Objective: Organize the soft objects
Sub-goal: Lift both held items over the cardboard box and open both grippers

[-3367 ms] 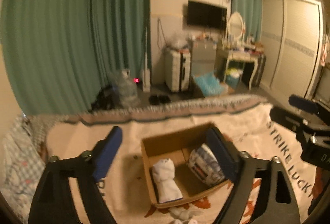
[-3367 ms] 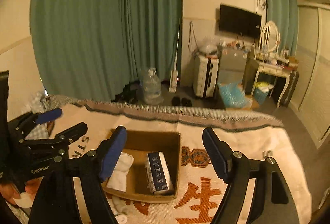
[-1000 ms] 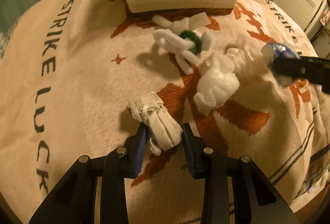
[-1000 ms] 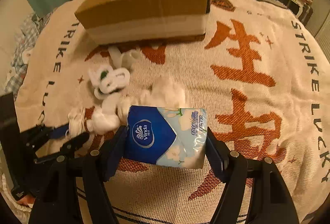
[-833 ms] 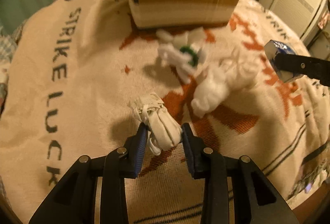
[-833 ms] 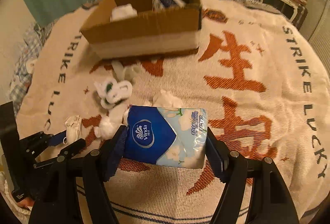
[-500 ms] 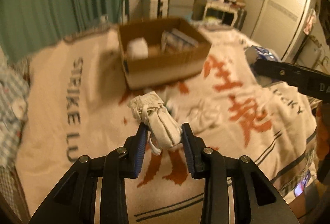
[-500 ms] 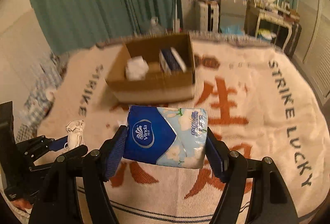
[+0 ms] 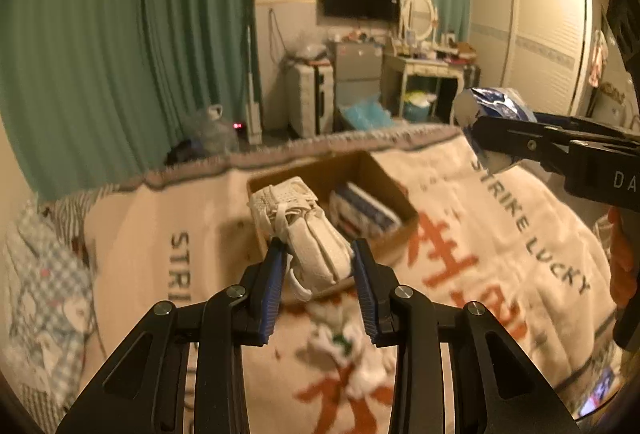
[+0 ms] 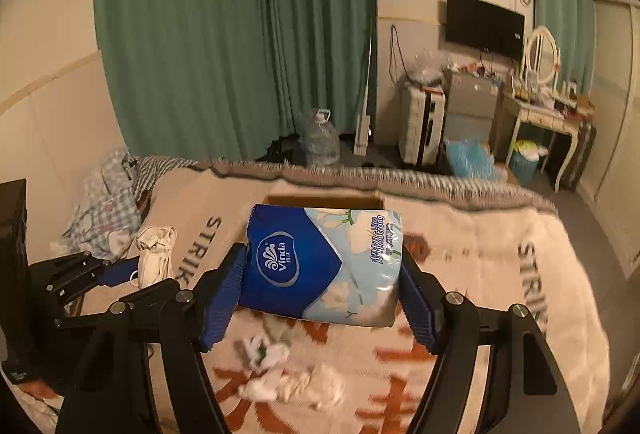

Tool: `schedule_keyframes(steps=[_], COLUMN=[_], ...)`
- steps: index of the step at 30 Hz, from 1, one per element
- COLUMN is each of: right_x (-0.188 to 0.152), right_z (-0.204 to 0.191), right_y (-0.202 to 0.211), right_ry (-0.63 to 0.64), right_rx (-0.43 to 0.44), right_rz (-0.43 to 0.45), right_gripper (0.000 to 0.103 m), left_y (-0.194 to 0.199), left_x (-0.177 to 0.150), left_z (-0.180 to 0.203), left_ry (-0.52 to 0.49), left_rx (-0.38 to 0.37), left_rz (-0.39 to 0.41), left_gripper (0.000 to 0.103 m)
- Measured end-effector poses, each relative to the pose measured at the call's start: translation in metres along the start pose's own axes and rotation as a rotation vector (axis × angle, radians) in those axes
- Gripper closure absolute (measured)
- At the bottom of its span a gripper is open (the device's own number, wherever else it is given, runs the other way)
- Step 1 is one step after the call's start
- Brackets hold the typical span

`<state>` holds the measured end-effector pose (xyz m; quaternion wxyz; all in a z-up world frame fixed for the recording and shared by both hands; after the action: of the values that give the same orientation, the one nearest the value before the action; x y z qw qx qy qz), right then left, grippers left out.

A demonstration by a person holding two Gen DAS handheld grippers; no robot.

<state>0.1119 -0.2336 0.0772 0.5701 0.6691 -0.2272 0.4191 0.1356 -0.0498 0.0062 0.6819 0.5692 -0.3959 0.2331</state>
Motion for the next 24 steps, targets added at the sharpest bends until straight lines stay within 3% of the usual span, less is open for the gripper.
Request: schedule_keyframes(steps=[9, 17, 24], right_x=[0.05, 0.029, 0.005], right_z=[0.006, 0.019, 0.026], right_y=[-0.082, -0.185, -0.25], right_ry=[0.071, 0.025, -0.012], right_rx=[-0.009, 0.018, 0.041], right_rz=[0.01, -0.079, -0.143], right_gripper=[0.032, 0.032, 0.03], left_y=[-0.069, -0.156, -0.199], left_x=[0.037, 0.023, 0.001], left_z=[-0.016, -0.035, -0.044], left_ry=[0.02, 0.038, 0.04], left_rx=[0.0, 0.016, 0.01], left_rz=[0.006, -0.087, -0.142], left_gripper=[0.07, 0.07, 0.069])
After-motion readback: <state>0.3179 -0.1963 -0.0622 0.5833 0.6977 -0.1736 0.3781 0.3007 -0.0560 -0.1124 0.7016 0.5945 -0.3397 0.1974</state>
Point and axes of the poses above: each gripper's, at about its wrist camera, not at the fingertips, and y roughly against the way its jaws point, z to its right, x to its top, the point moved 8 cm from there along -y, roughly the way its jaws point, and after that the axes turned 3 degrees about -x, right-handed, at the moved point
